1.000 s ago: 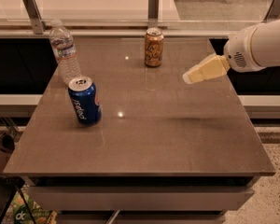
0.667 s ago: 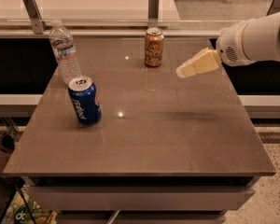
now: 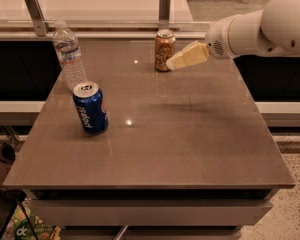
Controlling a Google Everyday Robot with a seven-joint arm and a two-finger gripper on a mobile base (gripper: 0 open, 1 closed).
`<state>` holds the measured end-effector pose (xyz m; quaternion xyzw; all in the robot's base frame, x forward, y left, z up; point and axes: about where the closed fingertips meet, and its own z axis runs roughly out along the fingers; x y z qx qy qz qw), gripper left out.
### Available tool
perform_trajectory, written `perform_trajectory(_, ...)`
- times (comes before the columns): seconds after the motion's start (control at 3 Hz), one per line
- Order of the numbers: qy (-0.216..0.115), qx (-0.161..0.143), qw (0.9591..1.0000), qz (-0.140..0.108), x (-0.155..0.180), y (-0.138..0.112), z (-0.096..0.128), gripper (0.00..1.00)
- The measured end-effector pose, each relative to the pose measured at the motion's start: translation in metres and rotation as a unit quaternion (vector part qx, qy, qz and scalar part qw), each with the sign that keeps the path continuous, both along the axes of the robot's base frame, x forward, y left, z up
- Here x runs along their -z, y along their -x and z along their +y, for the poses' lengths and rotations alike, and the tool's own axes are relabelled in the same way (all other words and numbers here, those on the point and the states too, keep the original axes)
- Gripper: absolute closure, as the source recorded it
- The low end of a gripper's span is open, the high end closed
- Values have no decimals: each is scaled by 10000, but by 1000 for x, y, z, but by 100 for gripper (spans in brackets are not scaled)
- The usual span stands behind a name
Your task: Move orange can near pepsi can
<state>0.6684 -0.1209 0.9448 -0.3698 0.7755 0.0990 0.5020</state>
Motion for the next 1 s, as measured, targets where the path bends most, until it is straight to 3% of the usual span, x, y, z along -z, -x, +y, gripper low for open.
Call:
perform_trajectory(0.33, -344, -96, 9992, -152, 4, -20, 18, 0)
perform_trajectory(1.0, -1209, -268, 9917, -356, 16, -62, 43, 0)
